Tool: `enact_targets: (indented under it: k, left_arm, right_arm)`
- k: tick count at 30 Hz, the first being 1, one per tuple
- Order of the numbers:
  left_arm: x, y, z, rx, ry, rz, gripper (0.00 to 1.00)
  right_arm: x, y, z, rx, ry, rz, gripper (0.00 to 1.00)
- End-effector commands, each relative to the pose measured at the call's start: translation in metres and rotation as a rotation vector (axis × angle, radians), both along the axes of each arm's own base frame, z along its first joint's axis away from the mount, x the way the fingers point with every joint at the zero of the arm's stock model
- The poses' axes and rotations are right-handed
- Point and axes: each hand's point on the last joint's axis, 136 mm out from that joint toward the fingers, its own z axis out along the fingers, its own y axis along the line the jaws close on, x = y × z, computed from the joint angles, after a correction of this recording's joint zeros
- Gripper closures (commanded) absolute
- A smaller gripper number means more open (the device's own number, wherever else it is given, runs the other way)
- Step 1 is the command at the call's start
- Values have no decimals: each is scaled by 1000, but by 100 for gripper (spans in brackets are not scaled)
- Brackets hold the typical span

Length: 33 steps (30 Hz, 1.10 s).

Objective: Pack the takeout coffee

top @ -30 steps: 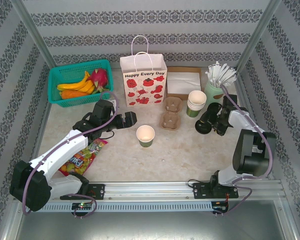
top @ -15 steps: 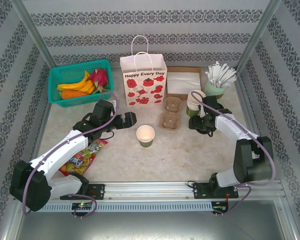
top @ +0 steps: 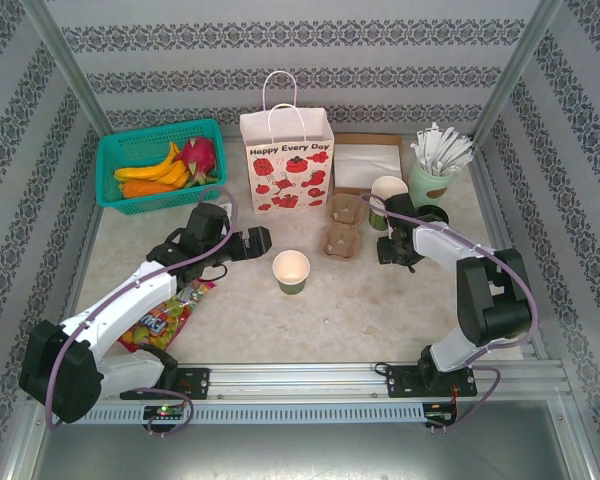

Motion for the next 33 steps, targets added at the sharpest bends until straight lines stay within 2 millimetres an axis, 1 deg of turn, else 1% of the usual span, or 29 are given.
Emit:
enact_targets:
  k: [1,6,9,13,15,17,19,23,25,27,29,33]
  left_arm:
    - [2,7,2,13,-23,18,0]
    - [2,7,1,14,-22,21,0]
    - [2,7,2,13,-22,20,0]
    - [0,10,2,22,-17,28,0]
    - [0,11,2,25,-17,33,0]
    - [0,12,1,28,-16,39,0]
    - [0,12,1,26,-18,41,0]
    - [1,11,0,24,-15,39,0]
    - [2,10,-1,22,-14,36,0]
    - [3,9,-1,22,-14,35,0]
    - [3,8,-1,21,-10,30,0]
    - [2,10,-2,23,-11,36,0]
  right_arm:
    - [11,-2,8,-30,-50,10,46]
    - [16,4,17,4,-104,38,47]
    - [23,7,13,11,-102,35,51]
    - [25,5,-2,-12,-36,28,58]
    - [23,2,-7,-27,-10,16,60]
    - [21,1,-9,-32,3,11,64]
    - [16,1,-8,-30,11,3,70]
    - [4,1,-3,-18,6,-16,77]
    - [-2,3,-1,-5,8,-24,82]
    - [-3,7,6,6,-8,-21,87]
    - [-5,14,10,28,2,-14,89]
    - [-11,20,14,19,20,-3,95]
